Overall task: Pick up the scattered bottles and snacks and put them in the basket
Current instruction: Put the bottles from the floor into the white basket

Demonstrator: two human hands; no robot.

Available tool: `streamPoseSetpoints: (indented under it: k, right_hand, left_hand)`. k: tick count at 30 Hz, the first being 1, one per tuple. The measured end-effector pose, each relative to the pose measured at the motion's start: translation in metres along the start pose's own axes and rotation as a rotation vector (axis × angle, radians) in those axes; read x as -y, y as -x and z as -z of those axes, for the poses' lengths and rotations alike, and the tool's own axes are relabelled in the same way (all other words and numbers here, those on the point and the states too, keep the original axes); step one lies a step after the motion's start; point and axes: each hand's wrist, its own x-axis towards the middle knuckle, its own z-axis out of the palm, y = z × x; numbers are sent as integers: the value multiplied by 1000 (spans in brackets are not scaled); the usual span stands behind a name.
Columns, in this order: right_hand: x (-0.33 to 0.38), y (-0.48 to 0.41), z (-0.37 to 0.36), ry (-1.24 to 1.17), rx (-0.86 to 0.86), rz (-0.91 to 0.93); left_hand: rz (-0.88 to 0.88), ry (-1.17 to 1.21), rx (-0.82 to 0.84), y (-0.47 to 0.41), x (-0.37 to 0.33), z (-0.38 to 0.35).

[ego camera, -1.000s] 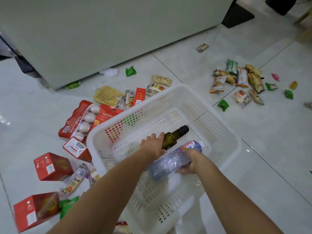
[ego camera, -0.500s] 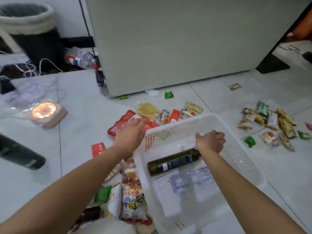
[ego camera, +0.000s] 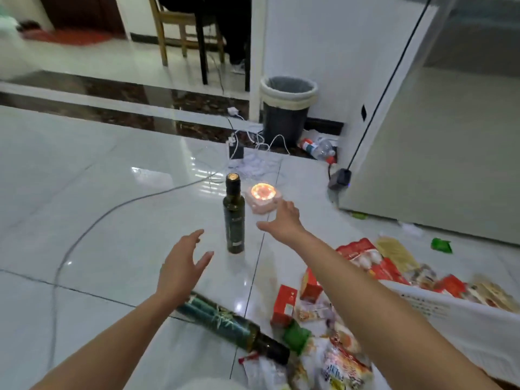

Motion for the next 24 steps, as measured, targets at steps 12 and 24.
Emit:
streamPoseSetpoints:
  k: [12,24]
  right_hand:
    - [25,-54,-55,-390,106,-45]
    - [13,-79,-93,-520,113,-113]
  left_hand:
    - [-222,-489,688,34,64,-58]
    - [-249,-608,636,24,94,-78]
